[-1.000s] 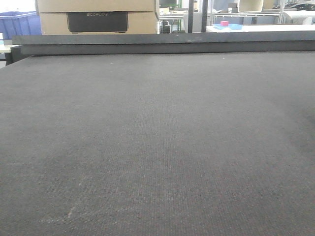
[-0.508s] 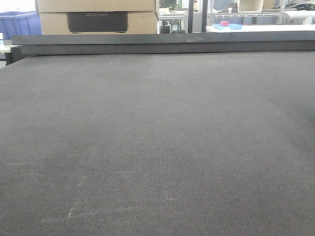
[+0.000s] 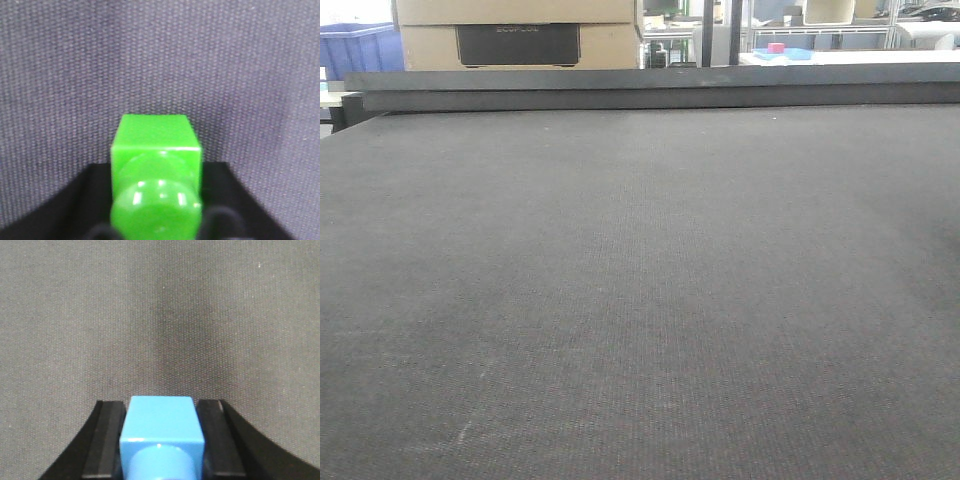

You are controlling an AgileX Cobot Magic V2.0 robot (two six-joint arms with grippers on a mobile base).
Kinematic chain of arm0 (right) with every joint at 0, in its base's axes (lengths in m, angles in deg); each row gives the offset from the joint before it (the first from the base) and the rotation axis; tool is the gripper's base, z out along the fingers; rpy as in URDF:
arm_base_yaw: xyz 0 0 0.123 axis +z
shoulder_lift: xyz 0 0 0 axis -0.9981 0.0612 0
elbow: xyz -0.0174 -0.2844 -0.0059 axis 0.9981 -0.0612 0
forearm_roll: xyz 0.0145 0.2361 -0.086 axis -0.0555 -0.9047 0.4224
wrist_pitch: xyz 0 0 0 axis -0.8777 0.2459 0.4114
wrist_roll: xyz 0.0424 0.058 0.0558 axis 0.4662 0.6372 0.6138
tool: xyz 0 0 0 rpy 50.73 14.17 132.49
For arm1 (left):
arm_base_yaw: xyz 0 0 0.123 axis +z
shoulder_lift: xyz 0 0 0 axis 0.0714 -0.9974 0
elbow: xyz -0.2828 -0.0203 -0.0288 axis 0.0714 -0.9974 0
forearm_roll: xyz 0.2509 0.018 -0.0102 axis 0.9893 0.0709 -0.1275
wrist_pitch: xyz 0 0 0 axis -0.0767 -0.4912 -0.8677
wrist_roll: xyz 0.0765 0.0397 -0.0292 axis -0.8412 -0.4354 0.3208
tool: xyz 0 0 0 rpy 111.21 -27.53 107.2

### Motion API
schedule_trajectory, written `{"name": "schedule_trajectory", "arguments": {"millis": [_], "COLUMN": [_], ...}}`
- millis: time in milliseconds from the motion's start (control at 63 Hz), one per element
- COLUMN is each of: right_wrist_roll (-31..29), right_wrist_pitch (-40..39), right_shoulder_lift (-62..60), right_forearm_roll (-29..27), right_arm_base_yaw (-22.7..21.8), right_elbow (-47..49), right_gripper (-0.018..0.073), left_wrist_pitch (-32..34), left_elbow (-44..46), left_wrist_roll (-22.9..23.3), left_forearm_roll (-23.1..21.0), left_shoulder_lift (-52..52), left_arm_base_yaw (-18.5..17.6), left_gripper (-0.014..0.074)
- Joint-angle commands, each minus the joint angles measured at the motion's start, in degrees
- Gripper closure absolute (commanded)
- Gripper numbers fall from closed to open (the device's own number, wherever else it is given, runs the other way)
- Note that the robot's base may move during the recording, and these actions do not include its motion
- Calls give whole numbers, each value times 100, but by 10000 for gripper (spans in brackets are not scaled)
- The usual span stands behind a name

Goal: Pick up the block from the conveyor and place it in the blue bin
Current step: 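Close both grippers on the green and light-blue blocks, then lift both held blocks up off the belt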

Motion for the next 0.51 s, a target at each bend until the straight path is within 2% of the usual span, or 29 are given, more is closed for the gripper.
{"name": "schedule_trajectory", "arguments": {"millis": [0, 143, 317, 492], "right_wrist_roll": [-21, -21, -21, -169], "right_wrist_pitch": [-38, -38, -56, -120], "right_shoulder_lift": [-35, -35, -71, -227], "right_forearm_roll": [19, 19, 19, 19], "right_arm_base_yaw": [6, 6, 6, 6], "right_elbow": [32, 32, 32, 32], "right_gripper": [727, 727, 727, 727], "left_wrist_pitch": [31, 20, -45, 411], "left_elbow": [1, 1, 108, 136], "left_wrist_roll": [30, 30, 0, -96], "left_forearm_roll": [0, 31, 0, 0], "left_shoulder_lift": [-7, -7, 187, 754], "left_arm_base_yaw": [18, 18, 18, 18], "left_gripper": [493, 703, 708, 708]}}
